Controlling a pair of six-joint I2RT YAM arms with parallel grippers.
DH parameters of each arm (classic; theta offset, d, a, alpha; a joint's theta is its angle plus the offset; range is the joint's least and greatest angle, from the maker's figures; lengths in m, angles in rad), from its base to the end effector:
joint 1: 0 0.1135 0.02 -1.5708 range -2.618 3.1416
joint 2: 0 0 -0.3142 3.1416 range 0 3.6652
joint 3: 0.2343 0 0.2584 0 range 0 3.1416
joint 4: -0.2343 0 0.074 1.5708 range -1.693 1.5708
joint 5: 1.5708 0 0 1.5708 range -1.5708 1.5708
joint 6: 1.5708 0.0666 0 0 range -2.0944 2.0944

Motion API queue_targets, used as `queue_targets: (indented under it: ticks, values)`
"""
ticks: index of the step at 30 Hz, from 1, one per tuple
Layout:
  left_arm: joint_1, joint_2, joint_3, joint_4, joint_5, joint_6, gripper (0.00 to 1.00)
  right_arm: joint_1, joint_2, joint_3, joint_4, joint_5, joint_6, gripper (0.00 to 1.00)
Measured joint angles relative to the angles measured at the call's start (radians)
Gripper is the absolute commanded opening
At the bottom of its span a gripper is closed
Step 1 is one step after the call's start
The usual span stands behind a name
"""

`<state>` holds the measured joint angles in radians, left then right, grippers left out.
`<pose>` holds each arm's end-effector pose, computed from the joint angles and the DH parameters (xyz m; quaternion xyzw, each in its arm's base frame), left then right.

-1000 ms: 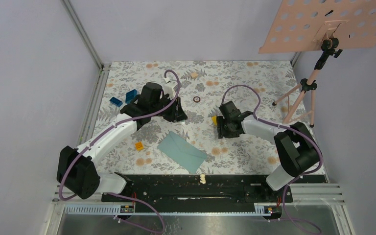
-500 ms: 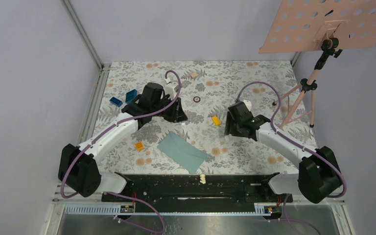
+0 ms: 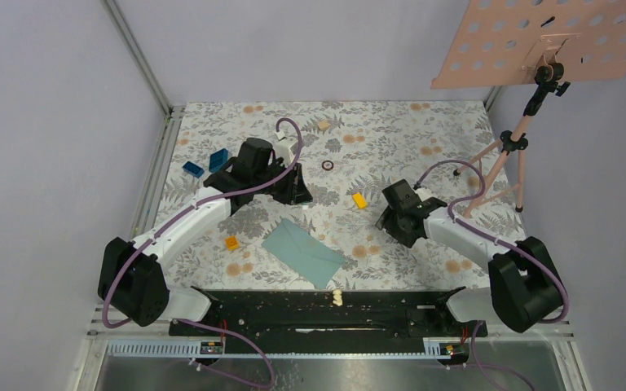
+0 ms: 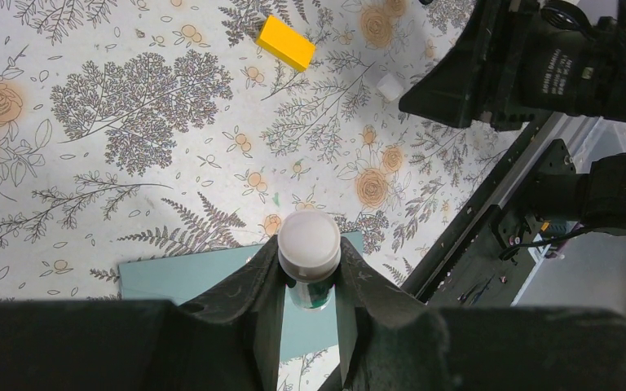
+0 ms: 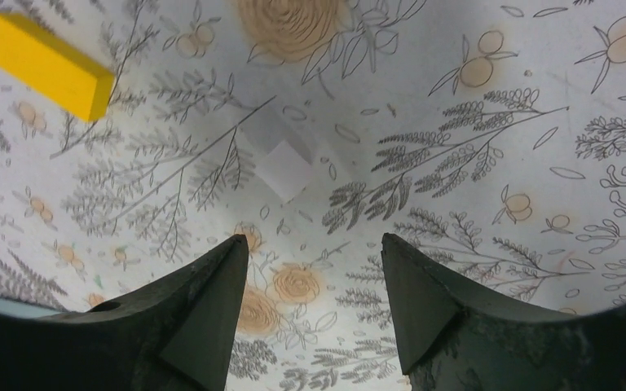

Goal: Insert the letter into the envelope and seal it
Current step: Adjust the solid glue cap at the center of the board.

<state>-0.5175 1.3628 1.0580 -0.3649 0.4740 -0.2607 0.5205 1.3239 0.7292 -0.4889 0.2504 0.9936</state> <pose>0.2608 -0.1834 0.3200 0.2135 0.8547 -0.3561 0.3115 0.2250 0.1099 0.2046 0.2549 0.9290 0.0763 0.2572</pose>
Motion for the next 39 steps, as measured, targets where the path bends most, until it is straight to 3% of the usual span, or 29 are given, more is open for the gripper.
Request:
queue_targets:
  ticks: [13, 21, 39]
  values:
    - [0.004, 0.000, 0.000, 0.000, 0.001, 0.002, 0.00, -0.146, 0.180, 0.046, 0.113, -0.028, 0.040, 0.65]
    - [0.009, 0.000, 0.000, 0.000, 0.001, 0.005, 0.00, -0.155, 0.239, 0.095, 0.143, -0.058, 0.029, 0.60]
    - [0.010, 0.000, 0.000, 0.000, 0.021, 0.006, 0.00, -0.155, 0.256, 0.108, 0.168, -0.147, -0.038, 0.62]
